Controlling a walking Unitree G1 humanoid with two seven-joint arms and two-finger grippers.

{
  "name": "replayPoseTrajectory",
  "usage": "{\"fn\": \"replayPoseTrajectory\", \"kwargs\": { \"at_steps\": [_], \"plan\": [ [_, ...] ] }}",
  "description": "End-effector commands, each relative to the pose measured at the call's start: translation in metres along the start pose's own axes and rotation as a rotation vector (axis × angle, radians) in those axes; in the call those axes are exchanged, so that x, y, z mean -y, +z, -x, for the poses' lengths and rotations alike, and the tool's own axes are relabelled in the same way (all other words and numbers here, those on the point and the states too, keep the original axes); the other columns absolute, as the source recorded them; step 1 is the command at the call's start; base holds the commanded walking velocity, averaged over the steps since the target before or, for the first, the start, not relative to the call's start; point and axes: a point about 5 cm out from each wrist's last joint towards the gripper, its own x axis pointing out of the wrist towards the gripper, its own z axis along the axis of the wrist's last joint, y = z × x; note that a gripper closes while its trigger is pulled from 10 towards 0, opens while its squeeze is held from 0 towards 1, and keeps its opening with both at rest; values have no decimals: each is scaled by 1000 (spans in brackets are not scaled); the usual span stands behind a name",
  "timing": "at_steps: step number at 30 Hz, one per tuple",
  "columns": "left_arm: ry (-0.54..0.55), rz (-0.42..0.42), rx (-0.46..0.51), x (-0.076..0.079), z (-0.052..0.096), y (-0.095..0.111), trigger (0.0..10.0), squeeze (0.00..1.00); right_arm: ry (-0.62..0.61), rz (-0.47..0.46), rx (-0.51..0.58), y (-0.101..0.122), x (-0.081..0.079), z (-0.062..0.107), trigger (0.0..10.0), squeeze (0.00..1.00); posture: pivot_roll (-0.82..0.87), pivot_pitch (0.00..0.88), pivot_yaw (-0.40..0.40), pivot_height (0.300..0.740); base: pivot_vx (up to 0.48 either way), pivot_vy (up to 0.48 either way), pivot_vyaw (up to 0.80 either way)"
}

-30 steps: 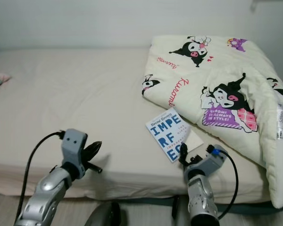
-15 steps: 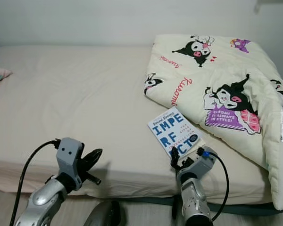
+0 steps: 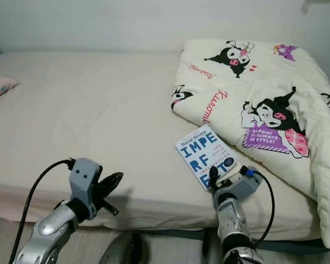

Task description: Clean up the room

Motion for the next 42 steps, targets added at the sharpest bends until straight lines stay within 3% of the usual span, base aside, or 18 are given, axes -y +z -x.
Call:
{"fn": "replayPoseTrajectory", "kwargs": {
  "at_steps": [1,9,11,12,15,16,17,18,19,30,31,34,35,37,38,39,40,42],
  "plan": [
    [-8,-27,-29,-2,5,-1,10000,0,-40,-42,-59,-11,8,3,10000,1000,119,228,59,590,0,0,0],
    [37,-45,-29,-8,8,2,10000,0,37,-205,-75,-9,-4,-3,10000,1000,155,238,64,590,0,0,0],
    [49,-47,-26,-9,7,3,10000,0,52,-240,-76,-9,-6,-3,10000,902,155,238,64,590,0,0,0],
    [72,-47,-21,-11,7,4,10000,0,72,-306,-66,-7,-9,-4,10000,753,155,238,64,590,0,0,0],
    [85,-48,-18,-12,7,5,10000,0,84,-351,-57,-6,-10,-5,10000,729,155,238,64,590,0,0,0],
    [96,-49,-15,-13,8,6,10000,0,89,-365,-55,-5,-10,-5,10000,655,155,238,64,590,0,0,0],
    [111,-45,-14,-13,8,6,10000,0,97,-377,-57,-5,-11,-5,10000,373,173,234,63,590,0,0,0],
    [111,-45,-14,-13,8,6,10000,0,97,-377,-57,-5,-11,-5,10000,373,173,234,63,590,0,0,0],
    [132,-37,-11,-12,8,7,10000,0,109,-401,-60,-6,-11,-5,10000,0,173,234,63,590,0,0,0],
    [178,-21,-7,-5,7,6,10000,0,95,-389,11,4,-4,-6,9765,0,173,231,60,590,0,0,0],
    [184,-20,-8,-5,7,6,10000,0,90,-392,19,6,-3,-6,6000,0,172,230,60,590,0,0,0],
    [196,-22,-8,-6,7,6,10000,0,88,-402,26,7,-2,-6,6000,0,171,230,60,590,0,0,0],
    [210,-25,-13,-6,7,6,10000,0,89,-400,32,8,-2,-6,39,0,168,229,59,590,0,0,0],
    [230,-23,-16,-8,7,5,10000,0,89,-394,38,9,-1,-6,0,0,165,229,58,590,0,0,0],
    [230,-23,-16,-8,7,5,10000,0,89,-394,38,9,-1,-6,0,0,165,229,58,590,0,0,0],
    [240,-17,-14,-8,7,5,10000,0,86,-384,38,9,0,-6,4235,0,163,227,57,590,0,0,0],
    [240,-17,-14,-8,7,5,10000,0,86,-384,38,9,0,-6,4235,0,163,227,57,590,0,0,0],
    [244,-16,-11,-7,6,5,10000,0,79,-370,35,9,1,-5,10000,0,162,226,57,590,0,0,0]
  ]
}}
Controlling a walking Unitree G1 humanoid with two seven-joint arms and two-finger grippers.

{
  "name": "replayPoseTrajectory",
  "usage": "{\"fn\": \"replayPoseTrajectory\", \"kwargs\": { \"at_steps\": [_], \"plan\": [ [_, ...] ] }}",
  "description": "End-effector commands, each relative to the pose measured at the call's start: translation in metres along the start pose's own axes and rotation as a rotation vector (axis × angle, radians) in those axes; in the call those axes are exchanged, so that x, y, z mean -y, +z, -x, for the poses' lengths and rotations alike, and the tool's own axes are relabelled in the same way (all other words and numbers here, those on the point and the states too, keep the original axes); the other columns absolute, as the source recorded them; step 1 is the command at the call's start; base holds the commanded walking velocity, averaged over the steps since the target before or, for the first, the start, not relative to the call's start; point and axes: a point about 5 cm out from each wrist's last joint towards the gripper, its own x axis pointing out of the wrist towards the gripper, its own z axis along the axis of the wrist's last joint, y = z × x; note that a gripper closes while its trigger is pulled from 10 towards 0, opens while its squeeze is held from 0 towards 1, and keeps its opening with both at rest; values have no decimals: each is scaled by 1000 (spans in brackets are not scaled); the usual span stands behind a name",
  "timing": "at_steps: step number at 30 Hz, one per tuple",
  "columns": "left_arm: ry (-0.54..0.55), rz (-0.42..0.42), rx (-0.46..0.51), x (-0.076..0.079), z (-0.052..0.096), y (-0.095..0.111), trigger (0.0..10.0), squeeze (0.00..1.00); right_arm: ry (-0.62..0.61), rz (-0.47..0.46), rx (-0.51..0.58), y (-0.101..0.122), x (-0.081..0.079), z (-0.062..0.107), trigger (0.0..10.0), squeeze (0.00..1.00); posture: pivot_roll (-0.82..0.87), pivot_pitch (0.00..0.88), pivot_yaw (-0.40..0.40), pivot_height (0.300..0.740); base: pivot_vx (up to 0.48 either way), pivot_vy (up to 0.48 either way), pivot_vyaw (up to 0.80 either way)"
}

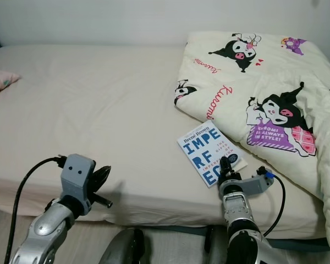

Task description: Clean up the room

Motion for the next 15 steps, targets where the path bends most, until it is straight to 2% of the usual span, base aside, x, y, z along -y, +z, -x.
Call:
{"fn": "replayPoseTrajectory", "kwargs": {
  "at_steps": [1,3,4,10,11,12,15],
  "plan": [
    [15,1,-18,0,2,-3,10000,0,-28,6,-26,-7,6,3,10000,0,162,226,57,590,0,0,0],
    [18,1,-17,0,1,-3,10000,0,-29,6,-23,-7,6,3,10000,0,162,225,59,590,0,0,0],
    [19,0,-16,0,1,-3,10000,0,-25,1,-19,-7,6,3,0,0,161,224,60,590,0,0,0],
    [27,-3,-12,-1,0,-2,10000,0,-21,0,-13,-6,6,3,235,0,158,221,59,590,0,0,0],
    [33,-5,-10,-2,-1,-2,10000,0,-23,5,-14,-6,6,3,8000,0,156,217,57,590,0,0,0],
    [38,-6,-7,-2,-1,-2,10000,0,-25,9,-14,-6,6,3,10000,0,154,214,55,590,0,0,0],
    [47,-7,-1,-2,-3,-1,10000,0,-22,11,-13,-6,5,3,9843,0,152,210,53,590,0,0,0]
  ]
}}
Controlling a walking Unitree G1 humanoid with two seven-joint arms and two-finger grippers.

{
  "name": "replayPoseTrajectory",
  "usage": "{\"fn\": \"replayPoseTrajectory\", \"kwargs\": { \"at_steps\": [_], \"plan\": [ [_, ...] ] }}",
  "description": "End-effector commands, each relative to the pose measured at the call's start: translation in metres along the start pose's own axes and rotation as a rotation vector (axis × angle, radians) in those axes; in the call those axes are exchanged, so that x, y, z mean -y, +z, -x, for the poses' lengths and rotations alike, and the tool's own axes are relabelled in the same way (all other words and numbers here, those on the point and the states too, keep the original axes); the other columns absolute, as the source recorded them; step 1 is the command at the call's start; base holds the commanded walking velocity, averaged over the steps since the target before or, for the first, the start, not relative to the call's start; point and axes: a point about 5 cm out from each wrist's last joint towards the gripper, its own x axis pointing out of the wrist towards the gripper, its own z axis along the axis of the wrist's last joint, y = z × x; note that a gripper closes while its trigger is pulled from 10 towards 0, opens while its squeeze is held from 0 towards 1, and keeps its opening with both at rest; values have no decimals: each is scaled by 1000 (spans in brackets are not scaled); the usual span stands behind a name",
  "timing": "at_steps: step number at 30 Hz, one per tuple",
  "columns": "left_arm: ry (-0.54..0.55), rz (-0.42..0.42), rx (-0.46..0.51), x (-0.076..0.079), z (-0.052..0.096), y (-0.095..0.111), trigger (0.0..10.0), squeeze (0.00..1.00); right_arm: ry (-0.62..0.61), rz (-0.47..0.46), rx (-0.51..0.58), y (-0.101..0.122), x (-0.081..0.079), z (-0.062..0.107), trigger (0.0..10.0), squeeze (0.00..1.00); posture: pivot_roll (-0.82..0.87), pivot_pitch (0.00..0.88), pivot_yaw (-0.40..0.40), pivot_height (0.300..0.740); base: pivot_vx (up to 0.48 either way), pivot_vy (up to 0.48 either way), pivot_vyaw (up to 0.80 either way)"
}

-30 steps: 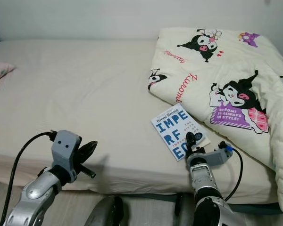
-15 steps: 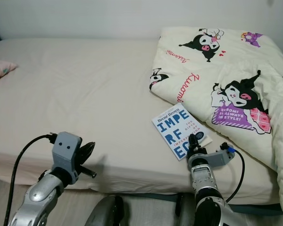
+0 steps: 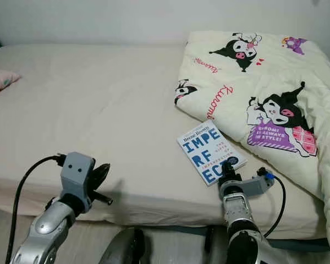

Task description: Clean up the room

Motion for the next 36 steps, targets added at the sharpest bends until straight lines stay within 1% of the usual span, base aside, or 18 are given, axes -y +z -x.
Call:
{"fn": "replayPoseTrajectory", "kwargs": {
  "at_steps": [1,2,11,13,15,16,18,19,21,22,25,27,29,31,32,33,34,36],
  "plan": [
    [20,0,-22,-1,2,-7,10000,0,-14,4,-16,-5,3,2,9843,0,152,210,53,590,0,0,0],
    [24,0,-19,-1,1,-6,10000,0,-9,2,-14,-5,2,1,0,0,151,207,51,590,0,0,0],
    [62,-2,-8,-4,-4,-8,10000,0,55,11,-15,-3,-8,-3,0,0,127,172,34,590,0,0,0],
    [86,6,-6,-7,-6,-9,10000,0,103,33,-29,-4,-14,-4,0,0,110,150,22,590,0,0,0],
    [142,24,-3,-13,-11,-11,10000,0,197,88,-60,-6,-24,-5,0,0,74,113,8,590,0,0,0],
    [142,24,-3,-13,-11,-11,10000,0,197,88,-60,-6,-24,-5,0,0,74,113,8,590,0,0,0],
    [201,49,-3,-21,-17,-14,10000,0,295,139,-94,-10,-32,-4,0,0,41,73,-2,590,0,0,0],
    [201,49,-3,-21,-17,-14,10000,0,295,139,-94,-10,-32,-4,0,0,41,73,-2,590,0,0,0],
    [240,84,-9,-30,-21,-17,10000,0,408,133,-120,-11,-42,-1,0,0,19,43,-4,590,0,0,0],
    [240,84,-9,-30,-21,-17,10000,0,408,133,-120,-11,-42,-1,0,0,19,43,-4,590,0,0,0],
    [238,155,-24,-39,-24,-21,10000,0,544,112,-147,-8,-53,10,0,0,-18,13,8,590,0,0,0],
    [224,178,-29,-40,-25,-22,10000,0,572,115,-161,-7,-55,15,0,0,-21,11,9,590,0,0,0],
    [209,204,-37,-39,-26,-24,10000,0,592,139,-183,-6,-55,20,0,0,-25,10,10,590,0,0,0],
    [187,221,-58,-36,-28,-26,10000,0,615,244,-218,-8,-54,28,0,0,-35,4,15,590,0,0,0],
    [187,221,-58,-36,-28,-26,10000,0,615,244,-218,-8,-54,28,0,0,-35,4,15,590,0,0,0],
    [184,215,-53,-32,-32,-25,10000,0,590,350,-234,-10,-51,32,10000,0,-42,0,11,590,0,0,0],
    [191,213,-42,-31,-33,-23,10000,0,563,436,-214,-11,-49,32,10000,0,-42,0,11,590,0,0,0],
    [202,215,-29,-30,-36,-21,10000,0,542,524,-190,-11,-49,33,10000,0,-42,0,11,590,0,0,0]
  ]
}}
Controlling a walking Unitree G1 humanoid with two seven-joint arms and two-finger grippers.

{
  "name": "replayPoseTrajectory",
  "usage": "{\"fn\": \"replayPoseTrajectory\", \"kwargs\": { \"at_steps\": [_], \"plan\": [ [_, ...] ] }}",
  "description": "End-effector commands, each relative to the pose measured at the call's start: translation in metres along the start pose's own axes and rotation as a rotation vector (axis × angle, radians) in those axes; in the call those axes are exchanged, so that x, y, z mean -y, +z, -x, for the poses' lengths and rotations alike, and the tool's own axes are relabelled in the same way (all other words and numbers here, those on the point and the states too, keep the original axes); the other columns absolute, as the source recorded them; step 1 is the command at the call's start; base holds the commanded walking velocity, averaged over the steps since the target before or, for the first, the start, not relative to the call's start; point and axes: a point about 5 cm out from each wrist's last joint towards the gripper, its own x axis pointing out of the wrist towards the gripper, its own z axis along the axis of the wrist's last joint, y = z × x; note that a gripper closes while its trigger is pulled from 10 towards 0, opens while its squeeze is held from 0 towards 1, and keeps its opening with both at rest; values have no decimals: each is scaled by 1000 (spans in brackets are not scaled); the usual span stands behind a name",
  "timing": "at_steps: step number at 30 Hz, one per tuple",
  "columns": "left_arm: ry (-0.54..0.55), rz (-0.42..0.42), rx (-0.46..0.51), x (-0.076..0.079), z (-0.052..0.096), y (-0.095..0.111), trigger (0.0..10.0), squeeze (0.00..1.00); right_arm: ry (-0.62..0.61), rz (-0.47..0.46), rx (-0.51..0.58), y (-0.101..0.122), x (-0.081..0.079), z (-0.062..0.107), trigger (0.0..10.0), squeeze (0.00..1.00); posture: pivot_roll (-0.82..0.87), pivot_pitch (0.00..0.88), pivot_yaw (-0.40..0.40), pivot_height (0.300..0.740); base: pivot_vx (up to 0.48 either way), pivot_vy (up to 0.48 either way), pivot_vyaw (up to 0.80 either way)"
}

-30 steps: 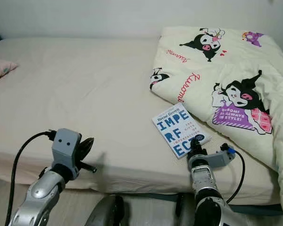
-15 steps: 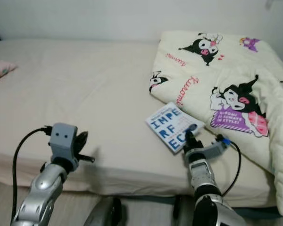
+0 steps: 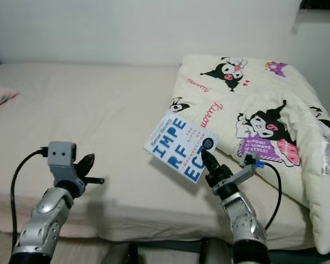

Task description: Clean up the room

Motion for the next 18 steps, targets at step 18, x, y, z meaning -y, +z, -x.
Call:
{"fn": "replayPoseTrajectory", "kwargs": {
  "at_steps": [18],
  "plan": [
    [11,26,46,17,-8,-1,10000,0,11,157,56,3,-36,-9,10000,0,-47,0,-8,644,0,0,0]
  ]
}}
